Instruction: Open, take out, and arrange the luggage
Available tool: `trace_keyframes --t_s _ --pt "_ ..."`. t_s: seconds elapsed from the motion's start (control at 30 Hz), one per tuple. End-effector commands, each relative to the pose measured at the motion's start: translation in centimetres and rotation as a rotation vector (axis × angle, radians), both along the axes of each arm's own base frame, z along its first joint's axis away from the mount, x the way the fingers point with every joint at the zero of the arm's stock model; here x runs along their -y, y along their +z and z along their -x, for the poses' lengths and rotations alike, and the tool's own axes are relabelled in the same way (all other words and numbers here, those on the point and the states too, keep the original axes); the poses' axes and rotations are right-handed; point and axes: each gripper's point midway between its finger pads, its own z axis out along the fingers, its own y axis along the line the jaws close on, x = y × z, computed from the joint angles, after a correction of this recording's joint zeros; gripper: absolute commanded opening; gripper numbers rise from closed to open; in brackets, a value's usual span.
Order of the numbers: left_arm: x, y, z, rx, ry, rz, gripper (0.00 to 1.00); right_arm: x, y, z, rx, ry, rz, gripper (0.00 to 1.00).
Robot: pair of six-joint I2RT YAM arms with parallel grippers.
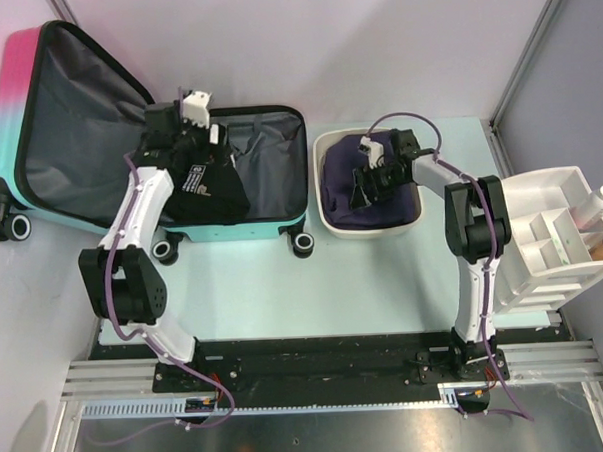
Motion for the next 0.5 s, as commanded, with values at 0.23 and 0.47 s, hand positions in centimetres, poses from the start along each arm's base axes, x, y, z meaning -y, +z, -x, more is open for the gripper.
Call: trace_keyframes --t_s 0.23,0.47 --pt "-10.2 -4.2 1.8 -0.195 0.442 0.123 0.90 -0.7 13.4 -3.4 0.316 -0.043 -0.162 0.84" --pt "-12.0 -7.7 1.7 -0.303 0.562 0.226 0.87 -3.7 19.8 -4.3 0.478 -0.022 -0.252 0.87"
